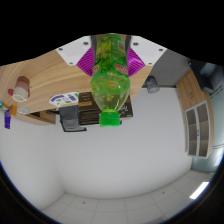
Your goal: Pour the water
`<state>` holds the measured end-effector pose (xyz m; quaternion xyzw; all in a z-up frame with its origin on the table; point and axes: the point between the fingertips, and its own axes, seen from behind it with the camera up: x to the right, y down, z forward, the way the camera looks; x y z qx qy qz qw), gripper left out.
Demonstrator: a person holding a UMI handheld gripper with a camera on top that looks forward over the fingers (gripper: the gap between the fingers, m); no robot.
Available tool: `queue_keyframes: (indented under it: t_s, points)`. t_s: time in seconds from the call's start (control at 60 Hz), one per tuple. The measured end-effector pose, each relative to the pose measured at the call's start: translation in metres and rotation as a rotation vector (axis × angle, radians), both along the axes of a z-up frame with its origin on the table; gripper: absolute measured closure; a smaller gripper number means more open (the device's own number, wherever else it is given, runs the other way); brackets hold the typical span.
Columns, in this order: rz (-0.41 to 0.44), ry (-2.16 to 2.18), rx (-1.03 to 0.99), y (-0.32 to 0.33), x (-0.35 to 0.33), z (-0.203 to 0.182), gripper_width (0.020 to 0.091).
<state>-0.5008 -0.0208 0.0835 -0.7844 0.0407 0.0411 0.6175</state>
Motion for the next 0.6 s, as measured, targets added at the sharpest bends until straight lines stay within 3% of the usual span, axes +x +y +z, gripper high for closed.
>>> queue_keyframes:
  t_s: [0.2,0.367,0.6]
  points:
    - [-0.030,0.292,-0.125,0.011,0.055,0.013,0.0713]
    - [-0.128,0.768,-0.108,0.023,0.133,0.052,0.0715]
    - [-0.217,1.282,-0.144,0.027,0.216,0.065,0.0716]
